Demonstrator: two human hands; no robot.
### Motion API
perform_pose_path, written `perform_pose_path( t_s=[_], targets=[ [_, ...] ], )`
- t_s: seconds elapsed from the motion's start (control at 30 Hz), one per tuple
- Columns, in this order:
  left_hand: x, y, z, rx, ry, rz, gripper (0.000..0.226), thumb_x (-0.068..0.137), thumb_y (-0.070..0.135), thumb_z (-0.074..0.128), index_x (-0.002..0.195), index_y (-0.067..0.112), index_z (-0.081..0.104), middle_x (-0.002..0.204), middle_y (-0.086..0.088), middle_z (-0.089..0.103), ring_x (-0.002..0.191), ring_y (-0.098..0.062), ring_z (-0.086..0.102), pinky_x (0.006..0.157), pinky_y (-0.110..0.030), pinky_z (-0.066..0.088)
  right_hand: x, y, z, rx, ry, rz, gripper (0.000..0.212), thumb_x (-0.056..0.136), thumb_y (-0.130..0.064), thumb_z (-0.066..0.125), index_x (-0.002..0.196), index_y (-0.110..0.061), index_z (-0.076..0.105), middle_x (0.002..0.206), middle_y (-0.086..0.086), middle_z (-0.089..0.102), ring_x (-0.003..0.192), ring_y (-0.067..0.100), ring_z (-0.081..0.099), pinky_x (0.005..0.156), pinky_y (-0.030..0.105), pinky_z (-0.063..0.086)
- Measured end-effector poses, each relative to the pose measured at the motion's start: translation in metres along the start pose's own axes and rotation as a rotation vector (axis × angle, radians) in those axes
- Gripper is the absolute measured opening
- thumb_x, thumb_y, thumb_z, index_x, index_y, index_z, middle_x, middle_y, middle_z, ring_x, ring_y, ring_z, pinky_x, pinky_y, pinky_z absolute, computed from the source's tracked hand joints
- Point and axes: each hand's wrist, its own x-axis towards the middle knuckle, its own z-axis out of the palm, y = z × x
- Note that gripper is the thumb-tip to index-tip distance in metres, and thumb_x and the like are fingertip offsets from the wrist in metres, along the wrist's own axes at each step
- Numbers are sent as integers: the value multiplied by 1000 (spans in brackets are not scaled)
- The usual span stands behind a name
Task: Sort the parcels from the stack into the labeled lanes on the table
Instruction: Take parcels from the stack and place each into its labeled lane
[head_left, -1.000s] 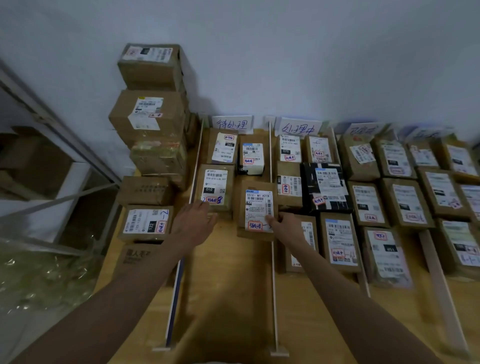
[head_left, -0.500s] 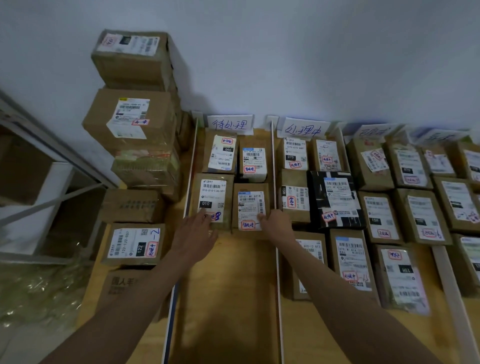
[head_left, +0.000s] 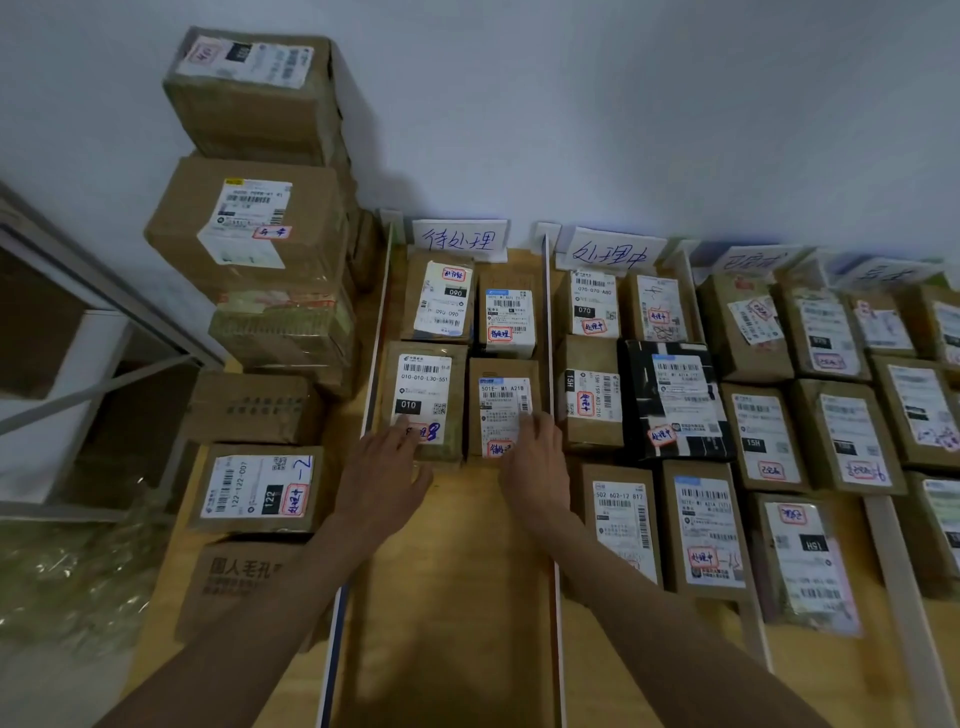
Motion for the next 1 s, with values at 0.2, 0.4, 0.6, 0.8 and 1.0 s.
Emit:
perform_pose_path(
  t_s=[0.2,0.4,0.6,0.8,1.0],
  targets=[
    [1,-1,0,6,8,15,58,100,44,42,149,14,38,159,-6,29,143,-18,32,118,-36,23,7,-2,3,-141,-53,-59,73,94,-13,57,155,-10,17,158,9,14,144,26,18,111,35,40],
    [7,0,-14,30,-10,22,52,99,44,43,143,17,44,153,-3,38,134,-19,42,111,-34,32,17,-7,-16,-95,-112,-59,73,93,-13,57,156,-12,19,161,9,17,149,28,16,119,41,30],
    [-16,3,-33,29,56,8,50,99,41,44,141,15,47,148,-5,44,130,-21,46,109,-37,38,-14,3,-41,-44,49,-118,53,102,-24,45,151,-14,30,158,7,29,148,25,23,119,42,30],
    [-71,-5,-47,10,151,-33,40,99,33,45,133,13,53,140,-7,51,128,-23,47,113,-42,33,-56,18,-55,-122,110,-187,52,105,-34,35,152,-16,27,161,6,25,152,24,15,124,44,17],
    [-143,-33,-41,43,148,-196,48,101,36,41,143,14,43,147,-8,46,135,-24,42,114,-41,30,-101,19,-34,-124,126,-237,55,102,-32,40,152,-13,30,158,8,32,149,26,22,123,43,21]
  ],
)
